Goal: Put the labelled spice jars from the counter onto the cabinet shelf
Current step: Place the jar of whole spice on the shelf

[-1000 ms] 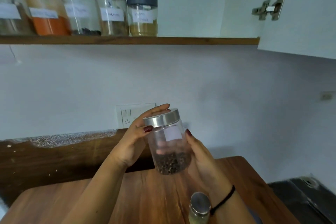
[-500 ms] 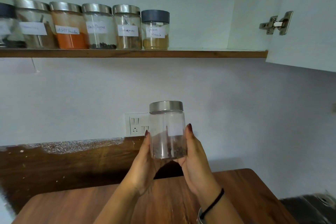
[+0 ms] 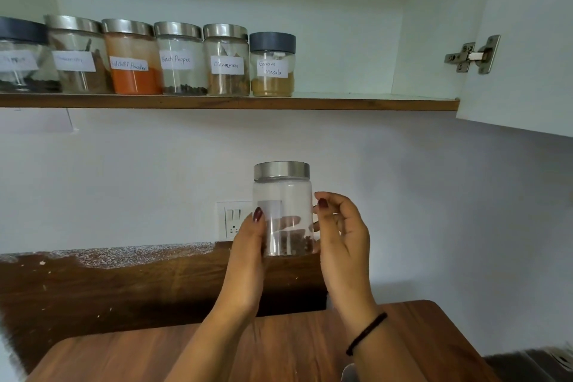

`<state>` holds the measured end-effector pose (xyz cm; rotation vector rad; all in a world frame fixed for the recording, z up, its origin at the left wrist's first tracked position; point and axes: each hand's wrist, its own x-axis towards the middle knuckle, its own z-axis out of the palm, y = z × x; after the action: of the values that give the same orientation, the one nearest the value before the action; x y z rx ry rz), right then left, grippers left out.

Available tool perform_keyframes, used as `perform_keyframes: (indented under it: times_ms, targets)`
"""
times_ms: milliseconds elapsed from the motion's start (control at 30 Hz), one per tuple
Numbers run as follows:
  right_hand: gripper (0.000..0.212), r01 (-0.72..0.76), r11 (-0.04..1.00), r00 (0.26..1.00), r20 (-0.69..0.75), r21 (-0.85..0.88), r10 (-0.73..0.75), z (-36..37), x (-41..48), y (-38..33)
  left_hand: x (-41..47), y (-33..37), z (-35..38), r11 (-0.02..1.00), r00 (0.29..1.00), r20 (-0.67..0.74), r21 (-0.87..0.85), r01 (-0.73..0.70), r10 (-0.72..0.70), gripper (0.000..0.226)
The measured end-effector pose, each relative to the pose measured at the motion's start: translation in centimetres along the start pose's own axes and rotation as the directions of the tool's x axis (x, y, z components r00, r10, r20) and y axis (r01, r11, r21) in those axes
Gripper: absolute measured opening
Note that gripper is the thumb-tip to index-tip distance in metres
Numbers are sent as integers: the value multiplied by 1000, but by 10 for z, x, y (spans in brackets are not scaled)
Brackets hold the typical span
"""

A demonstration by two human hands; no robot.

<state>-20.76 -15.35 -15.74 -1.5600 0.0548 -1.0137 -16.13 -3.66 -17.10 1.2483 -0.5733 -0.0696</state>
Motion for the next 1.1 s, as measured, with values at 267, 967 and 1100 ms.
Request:
perform_keyframes:
  times_ms: [267, 967, 1100]
  targets:
    - [63, 107, 987, 985, 151, -118, -88, 11, -9, -15, -3, 14, 12, 972, 977, -67, 135, -192, 202, 43]
    - [41, -43, 994, 991, 134, 100, 29, 10, -14, -9, -6, 17, 6, 991, 997, 83, -133, 15, -4, 74]
    - [40, -36, 999, 989, 147, 30, 32, 2, -10, -10, -3, 21, 9, 995, 994, -55, -28, -94, 92, 53]
